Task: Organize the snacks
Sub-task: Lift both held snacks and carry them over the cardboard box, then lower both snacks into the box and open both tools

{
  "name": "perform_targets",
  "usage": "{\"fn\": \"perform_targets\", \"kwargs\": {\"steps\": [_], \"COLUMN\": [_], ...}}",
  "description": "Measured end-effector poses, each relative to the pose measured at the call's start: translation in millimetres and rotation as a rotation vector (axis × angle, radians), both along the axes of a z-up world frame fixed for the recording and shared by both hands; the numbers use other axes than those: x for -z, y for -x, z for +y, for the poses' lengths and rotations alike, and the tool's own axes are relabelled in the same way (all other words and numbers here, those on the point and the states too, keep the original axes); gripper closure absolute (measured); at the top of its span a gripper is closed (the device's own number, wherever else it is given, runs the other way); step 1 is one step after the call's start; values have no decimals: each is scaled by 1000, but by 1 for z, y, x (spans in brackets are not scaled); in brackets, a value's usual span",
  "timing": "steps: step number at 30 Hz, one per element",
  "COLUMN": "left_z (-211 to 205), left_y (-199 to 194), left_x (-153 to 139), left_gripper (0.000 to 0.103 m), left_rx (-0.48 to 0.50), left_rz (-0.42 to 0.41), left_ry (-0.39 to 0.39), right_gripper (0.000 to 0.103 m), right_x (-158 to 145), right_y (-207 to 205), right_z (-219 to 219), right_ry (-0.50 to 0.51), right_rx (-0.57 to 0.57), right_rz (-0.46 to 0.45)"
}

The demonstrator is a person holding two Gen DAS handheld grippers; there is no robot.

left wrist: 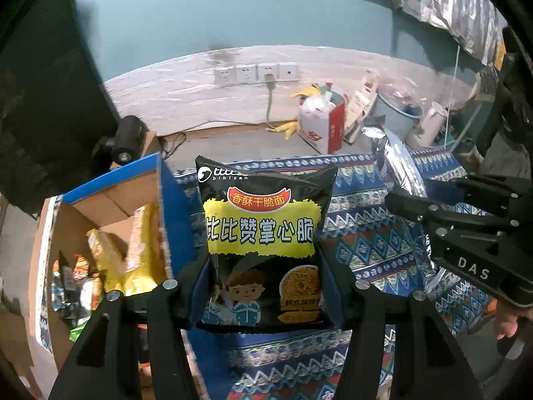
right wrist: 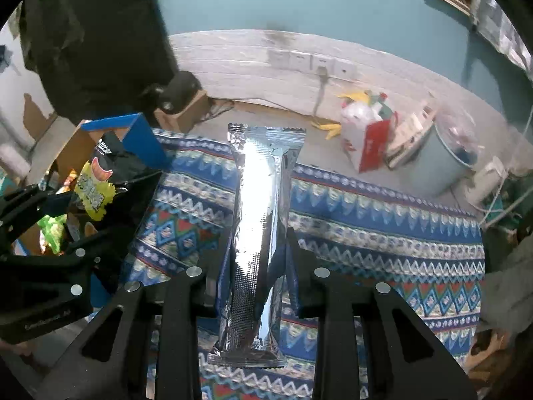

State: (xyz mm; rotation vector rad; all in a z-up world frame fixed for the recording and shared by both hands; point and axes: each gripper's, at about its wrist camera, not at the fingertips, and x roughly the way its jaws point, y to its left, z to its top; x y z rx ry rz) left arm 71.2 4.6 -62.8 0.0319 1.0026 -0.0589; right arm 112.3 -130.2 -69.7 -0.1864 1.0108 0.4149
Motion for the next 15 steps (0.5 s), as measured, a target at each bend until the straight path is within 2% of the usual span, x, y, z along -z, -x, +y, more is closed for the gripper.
{"fn": "perform_targets", "kwargs": {"steps": [15], "left_z": [81], "left_y": [18], "left_x": [-7], "left_gripper": [44], "left_rx": [-135], "left_rz": [-25], "left_ry": [20], "right_gripper": [76], "right_x": [-10], "right_y": [1], "right_z": [73], "right_ry": [-27], "right_rx": [-92], "right_rz": [-20]}}
